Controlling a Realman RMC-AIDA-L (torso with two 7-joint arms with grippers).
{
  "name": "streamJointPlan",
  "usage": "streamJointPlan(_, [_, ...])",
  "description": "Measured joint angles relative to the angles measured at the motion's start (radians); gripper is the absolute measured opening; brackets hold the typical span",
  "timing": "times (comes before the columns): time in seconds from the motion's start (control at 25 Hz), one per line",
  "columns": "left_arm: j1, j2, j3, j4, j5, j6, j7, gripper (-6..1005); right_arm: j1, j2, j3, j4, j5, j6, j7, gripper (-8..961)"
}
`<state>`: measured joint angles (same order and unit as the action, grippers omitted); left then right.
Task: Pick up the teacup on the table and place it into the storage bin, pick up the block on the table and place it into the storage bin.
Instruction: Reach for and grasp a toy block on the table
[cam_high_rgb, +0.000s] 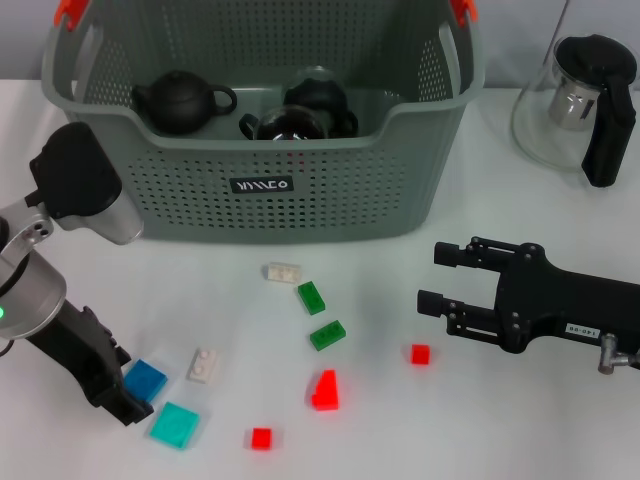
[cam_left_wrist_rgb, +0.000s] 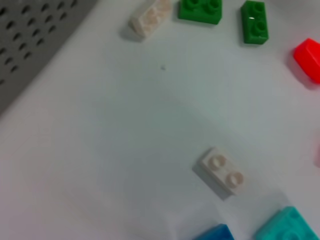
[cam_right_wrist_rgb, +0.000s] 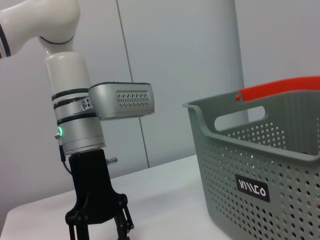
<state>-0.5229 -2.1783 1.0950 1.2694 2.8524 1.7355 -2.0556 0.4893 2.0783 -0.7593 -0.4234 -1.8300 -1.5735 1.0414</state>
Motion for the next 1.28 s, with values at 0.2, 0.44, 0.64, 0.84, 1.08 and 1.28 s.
streamJointPlan(0.2, [0.000,0.000,0.001,-0.001,0.001,-0.015,-0.021,762,0.000,-0.001,0.000,0.000,0.000,0.001,0.001,684])
streamJointPlan(0.44, [-0.001,0.000,0.007,-0.003,0.003,-0.023,-0.024,761,-0.001,-0.001,0.000,0.000,0.000,0.004,0.001,684])
streamJointPlan(0.64, [-0.007,0.000,0.020,-0.023,0.003,-0.031,-0.027,750,-0.002,-0.001,0.000,0.000,0.000,0.006,0.002,684])
streamJointPlan(0.84, [-0.015,0.000,0.021,-0.041,0.003,-0.048,-0.032,726,-0.002,-0.001,0.000,0.000,0.000,0.006,0.003,684])
streamJointPlan(1.08, [-0.014,0.000,0.029,-0.052,0.002,-0.073,-0.035,713,-0.002,-0.002,0.000,0.000,0.000,0.006,0.004,683])
streamJointPlan(1.28, [-0.014,0.000,0.029,-0.053,0.003,-0.084,-0.036,711,-0.005,-0.003,0.000,0.000,0.000,0.002,0.005,683])
